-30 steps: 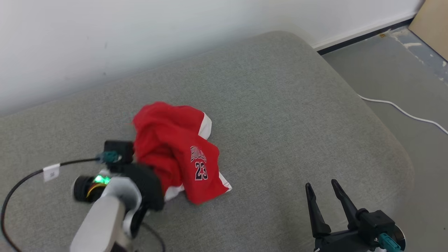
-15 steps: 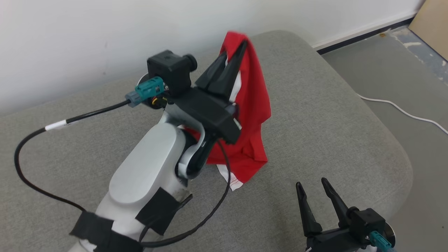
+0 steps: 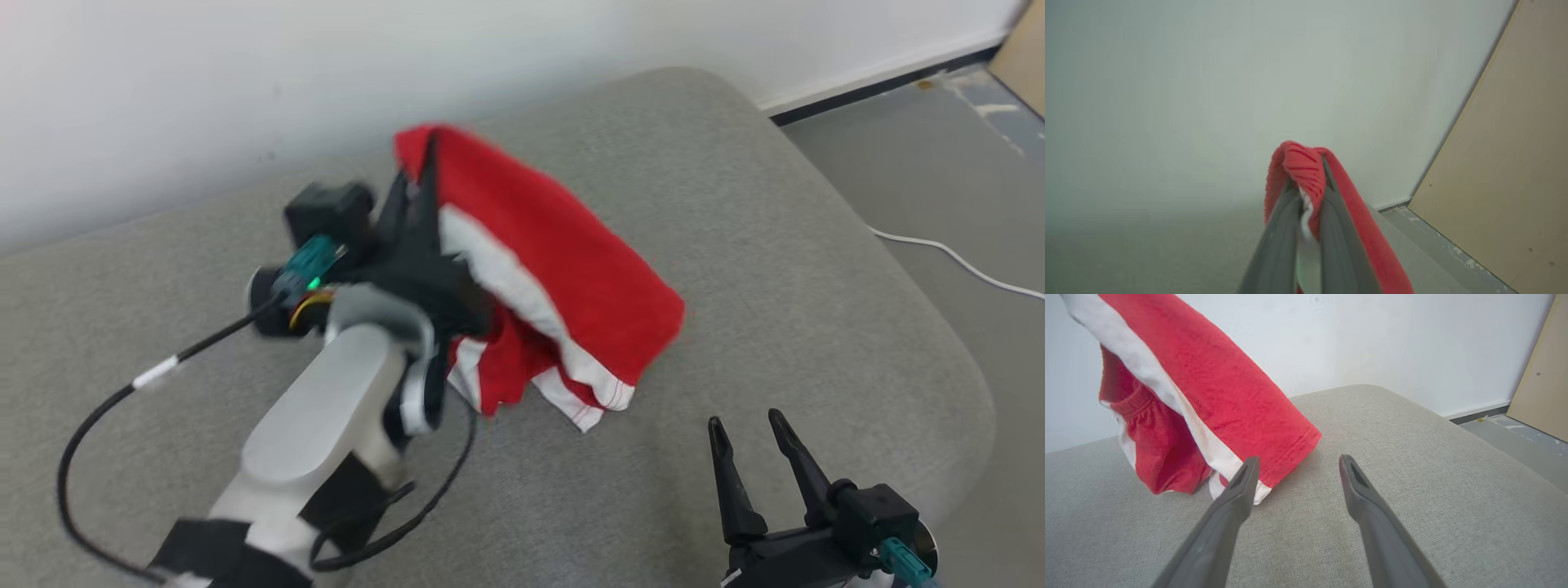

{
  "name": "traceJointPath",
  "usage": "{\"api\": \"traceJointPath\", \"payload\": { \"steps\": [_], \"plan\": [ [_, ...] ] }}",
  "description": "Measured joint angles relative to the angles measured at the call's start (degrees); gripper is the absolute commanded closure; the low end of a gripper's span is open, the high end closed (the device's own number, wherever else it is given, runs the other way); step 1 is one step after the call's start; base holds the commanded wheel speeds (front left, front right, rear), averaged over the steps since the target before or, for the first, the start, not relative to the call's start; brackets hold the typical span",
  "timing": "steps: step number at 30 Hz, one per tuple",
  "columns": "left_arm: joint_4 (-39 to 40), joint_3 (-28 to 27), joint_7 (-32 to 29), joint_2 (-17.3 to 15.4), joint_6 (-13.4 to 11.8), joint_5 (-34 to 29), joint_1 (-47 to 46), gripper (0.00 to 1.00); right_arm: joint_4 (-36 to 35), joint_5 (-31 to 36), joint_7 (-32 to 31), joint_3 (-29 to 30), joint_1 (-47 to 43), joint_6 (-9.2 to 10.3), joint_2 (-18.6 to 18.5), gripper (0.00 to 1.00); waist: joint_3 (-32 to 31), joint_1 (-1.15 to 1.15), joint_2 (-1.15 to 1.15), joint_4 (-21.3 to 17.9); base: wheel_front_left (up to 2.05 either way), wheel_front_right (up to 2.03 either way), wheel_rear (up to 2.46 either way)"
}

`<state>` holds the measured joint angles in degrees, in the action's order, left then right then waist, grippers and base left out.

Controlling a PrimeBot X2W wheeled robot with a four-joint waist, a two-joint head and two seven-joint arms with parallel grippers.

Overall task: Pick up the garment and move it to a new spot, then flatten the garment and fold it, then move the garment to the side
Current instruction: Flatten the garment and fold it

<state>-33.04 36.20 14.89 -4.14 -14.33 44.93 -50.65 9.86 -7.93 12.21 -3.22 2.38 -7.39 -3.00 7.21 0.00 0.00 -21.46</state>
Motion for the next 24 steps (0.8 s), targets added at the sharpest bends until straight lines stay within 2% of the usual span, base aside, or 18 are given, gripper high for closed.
{"api": "traceJointPath", "payload": {
  "steps": [6,12,18,24],
  "plan": [
    [-3.2,-2.9,0.1,-4.4,-0.3,1.5,8.9,1.00,-0.5,0.1,0.1,0.8,0.0,0.00,0.0,0.00,0.4,0.00,0.00,4.2,0.00,0.00,0.00],
    [-1.5,-5.0,0.1,-6.2,-1.4,4.1,16.8,1.00,-1.1,0.6,-0.3,0.8,0.0,-0.01,0.1,0.00,0.5,0.00,0.00,8.9,0.00,0.00,0.00],
    [8.8,-4.6,-0.7,-6.4,-3.0,4.6,22.3,1.00,-1.7,1.0,-0.8,1.1,-0.3,0.00,0.0,0.00,0.1,0.00,0.00,12.9,0.00,0.00,0.00],
    [24.4,-2.7,-3.7,-8.3,-8.7,4.5,30.8,1.00,-2.2,1.1,-1.1,1.1,-0.9,0.00,0.0,0.00,-0.9,0.00,0.00,14.7,0.00,0.00,0.00]
  ]
}}
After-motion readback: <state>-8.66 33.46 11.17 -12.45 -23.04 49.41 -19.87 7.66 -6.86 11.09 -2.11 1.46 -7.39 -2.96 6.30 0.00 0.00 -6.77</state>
